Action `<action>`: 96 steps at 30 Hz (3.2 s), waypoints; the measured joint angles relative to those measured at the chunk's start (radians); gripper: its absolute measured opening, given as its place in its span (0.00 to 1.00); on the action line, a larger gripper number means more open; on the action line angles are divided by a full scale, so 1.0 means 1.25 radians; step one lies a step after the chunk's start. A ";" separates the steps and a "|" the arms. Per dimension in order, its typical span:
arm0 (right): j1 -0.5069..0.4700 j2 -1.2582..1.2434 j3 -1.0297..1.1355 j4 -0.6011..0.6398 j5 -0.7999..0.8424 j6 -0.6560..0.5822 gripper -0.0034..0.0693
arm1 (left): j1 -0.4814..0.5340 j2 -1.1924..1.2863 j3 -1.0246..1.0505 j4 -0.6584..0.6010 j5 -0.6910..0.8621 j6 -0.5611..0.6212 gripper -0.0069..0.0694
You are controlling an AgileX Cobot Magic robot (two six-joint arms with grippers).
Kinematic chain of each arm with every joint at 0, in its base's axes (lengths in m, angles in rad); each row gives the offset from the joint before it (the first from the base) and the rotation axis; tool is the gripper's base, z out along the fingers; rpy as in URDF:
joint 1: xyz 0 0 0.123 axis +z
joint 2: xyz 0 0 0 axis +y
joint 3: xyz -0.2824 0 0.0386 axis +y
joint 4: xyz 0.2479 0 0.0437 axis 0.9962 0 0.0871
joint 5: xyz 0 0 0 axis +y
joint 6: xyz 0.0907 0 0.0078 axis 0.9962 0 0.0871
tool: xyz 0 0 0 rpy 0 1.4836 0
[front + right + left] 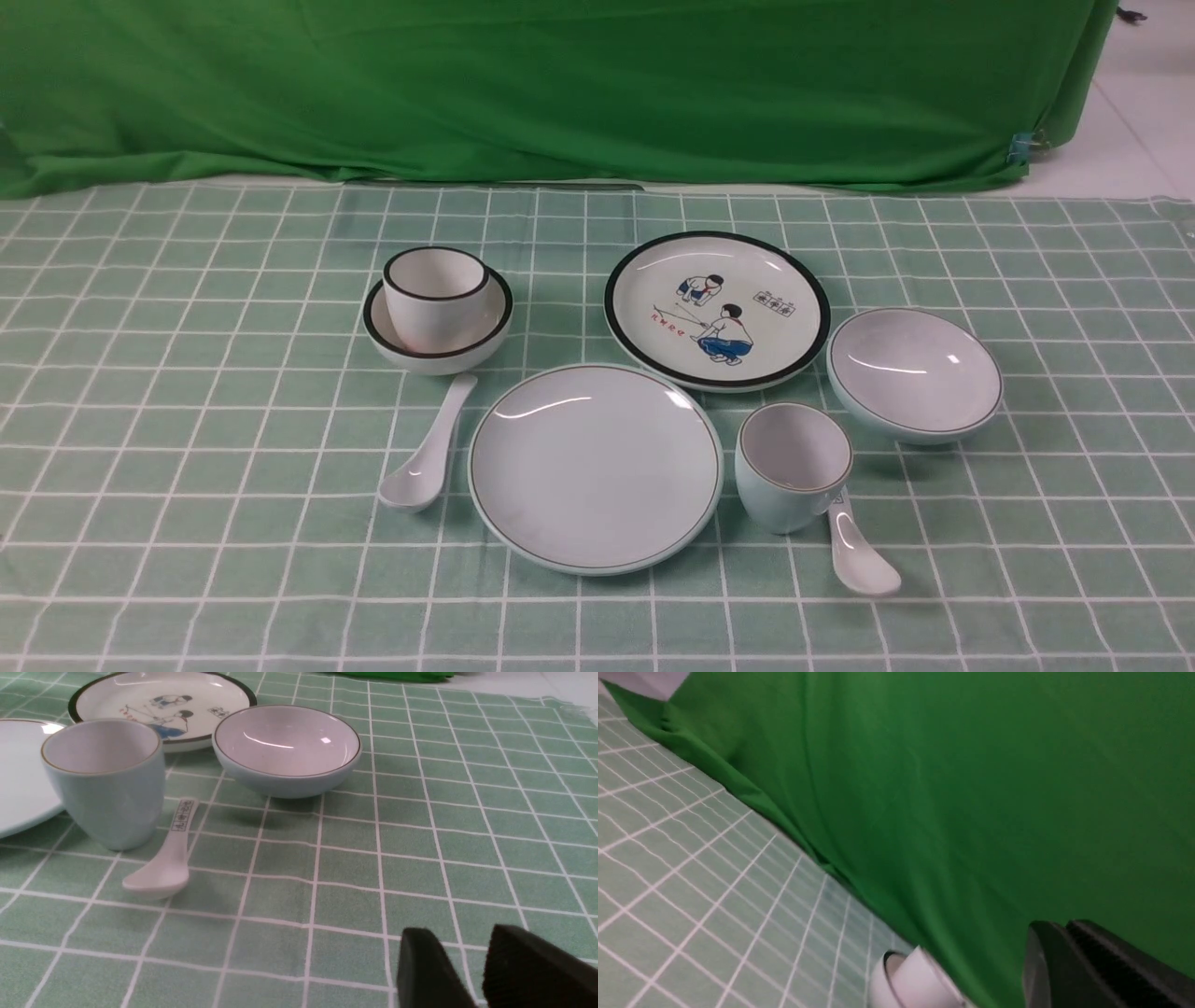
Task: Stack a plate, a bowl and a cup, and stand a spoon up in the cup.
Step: Use the right arm to grab a blue rice bowl
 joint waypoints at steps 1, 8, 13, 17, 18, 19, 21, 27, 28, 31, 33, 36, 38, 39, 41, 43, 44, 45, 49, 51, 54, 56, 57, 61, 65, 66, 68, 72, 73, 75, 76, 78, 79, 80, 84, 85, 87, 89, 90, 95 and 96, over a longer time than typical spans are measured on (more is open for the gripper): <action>0.000 0.000 0.000 0.000 0.000 0.000 0.38 | 0.000 0.000 0.000 0.004 -0.015 -0.004 0.11; 0.000 0.000 0.000 0.000 0.000 0.000 0.38 | -0.009 0.009 -0.082 0.156 0.106 -0.103 0.11; 0.000 0.000 0.000 0.000 0.000 0.000 0.38 | -0.057 0.141 -0.246 0.195 0.347 0.035 0.11; 0.000 0.000 0.000 0.000 0.000 0.000 0.38 | -0.103 0.337 -0.386 0.165 0.509 0.220 0.11; 0.000 0.000 0.000 0.000 0.000 0.000 0.38 | -0.111 0.393 -0.418 0.157 0.544 0.257 0.11; 0.000 0.000 0.000 0.000 0.000 0.000 0.38 | -0.118 0.447 -0.447 0.150 0.571 0.286 0.11; 0.000 0.000 0.000 0.000 0.000 0.000 0.38 | -0.127 0.538 -0.488 0.140 0.602 0.324 0.11; 0.000 0.000 0.000 0.000 -0.001 0.000 0.38 | -0.187 0.693 -0.560 0.082 0.630 0.437 0.11; 0.000 0.000 0.000 0.000 -0.004 0.001 0.38 | -0.205 0.703 -0.562 0.071 0.633 0.454 0.11; 0.000 0.000 0.000 0.033 -0.032 0.088 0.38 | -0.257 0.708 -0.566 0.064 0.650 0.501 0.11; 0.000 0.000 0.000 0.065 -0.073 0.191 0.38 | -0.272 0.706 -0.566 0.063 0.651 0.521 0.11; 0.000 0.000 0.000 0.079 -0.143 0.306 0.37 | -0.278 0.699 -0.567 0.053 0.653 0.531 0.11; 0.000 0.000 0.000 0.084 -0.191 0.379 0.37 | -0.278 0.694 -0.567 0.048 0.652 0.532 0.11; 0.000 0.000 0.000 0.085 -0.209 0.407 0.37 | -0.278 0.692 -0.567 0.047 0.650 0.533 0.11; 0.000 0.000 0.000 0.086 -0.240 0.444 0.38 | -0.278 0.690 -0.567 0.046 0.644 0.537 0.11; 0.000 0.000 0.000 0.086 -0.259 0.468 0.38 | -0.278 0.690 -0.567 0.046 0.639 0.544 0.11; 0.000 0.000 0.000 0.086 -0.264 0.482 0.38 | -0.278 0.690 -0.567 0.046 0.637 0.548 0.11; 0.001 0.000 0.000 0.087 -0.263 0.493 0.38 | -0.278 0.690 -0.567 0.045 0.636 0.551 0.11; 0.016 0.021 -0.021 0.088 -0.191 0.499 0.35 | -0.278 0.690 -0.567 0.043 0.632 0.552 0.11; 0.050 0.104 -0.098 0.089 -0.067 0.418 0.34 | -0.278 0.690 -0.567 0.039 0.627 0.562 0.11; 0.113 0.291 -0.244 0.090 0.080 0.248 0.34 | -0.278 0.690 -0.567 0.025 0.616 0.580 0.11; 0.151 0.444 -0.352 0.086 0.162 0.145 0.34 | -0.278 0.690 -0.567 0.021 0.611 0.589 0.11; 0.169 0.507 -0.395 0.082 0.190 0.104 0.34 | -0.278 0.689 -0.567 0.020 0.611 0.592 0.11; 0.201 0.799 -0.596 0.063 0.308 -0.044 0.34 | -0.278 0.647 -0.567 -0.016 0.619 0.647 0.11; 0.202 1.026 -0.755 0.059 0.373 -0.118 0.34 | -0.278 0.555 -0.567 -0.049 0.621 0.677 0.11; 0.202 1.054 -0.787 0.057 0.380 -0.127 0.34 | -0.278 0.540 -0.568 -0.052 0.623 0.678 0.11; 0.202 1.145 -0.866 0.043 0.401 -0.146 0.35 | -0.278 0.482 -0.568 -0.057 0.640 0.680 0.11; 0.202 1.269 -0.969 0.006 0.440 -0.163 0.41 | -0.278 0.395 -0.568 -0.060 0.680 0.680 0.11; 0.202 1.297 -0.992 0.000 0.448 -0.169 0.44 | -0.278 0.377 -0.568 -0.061 0.691 0.680 0.11; 0.202 1.348 -1.032 -0.004 0.457 -0.185 0.51 | -0.278 0.349 -0.568 -0.061 0.703 0.680 0.11; 0.202 1.373 -1.048 -0.006 0.458 -0.193 0.54 | -0.278 0.340 -0.568 -0.061 0.706 0.680 0.11; 0.202 1.410 -1.076 -0.007 0.460 -0.203 0.58 | -0.278 0.326 -0.568 -0.061 0.710 0.680 0.11; 0.202 1.431 -1.090 -0.010 0.460 -0.209 0.59 | -0.278 0.322 -0.568 -0.061 0.711 0.680 0.11; 0.202 1.451 -1.103 -0.012 0.460 -0.210 0.60 | -0.278 0.320 -0.568 -0.061 0.712 0.680 0.11; 0.202 1.520 -1.146 -0.017 0.462 -0.218 0.61 | -0.278 0.320 -0.568 -0.061 0.717 0.680 0.11; 0.202 1.532 -1.152 -0.017 0.462 -0.223 0.61 | -0.278 0.320 -0.568 -0.061 0.718 0.680 0.11; 0.202 1.564 -1.163 -0.018 0.454 -0.231 0.61 | -0.278 0.320 -0.568 -0.061 0.718 0.680 0.11; 0.202 1.588 -1.166 -0.021 0.438 -0.234 0.61 | -0.278 0.320 -0.568 -0.061 0.718 0.680 0.11; 0.203 1.597 -1.167 -0.024 0.429 -0.236 0.61 | -0.278 0.320 -0.568 -0.061 0.718 0.680 0.11; 0.204 1.632 -1.167 -0.058 0.382 -0.245 0.61 | -0.278 0.320 -0.568 -0.061 0.718 0.680 0.11; 0.205 1.637 -1.167 -0.067 0.376 -0.247 0.60 | -0.278 0.320 -0.568 -0.061 0.718 0.680 0.11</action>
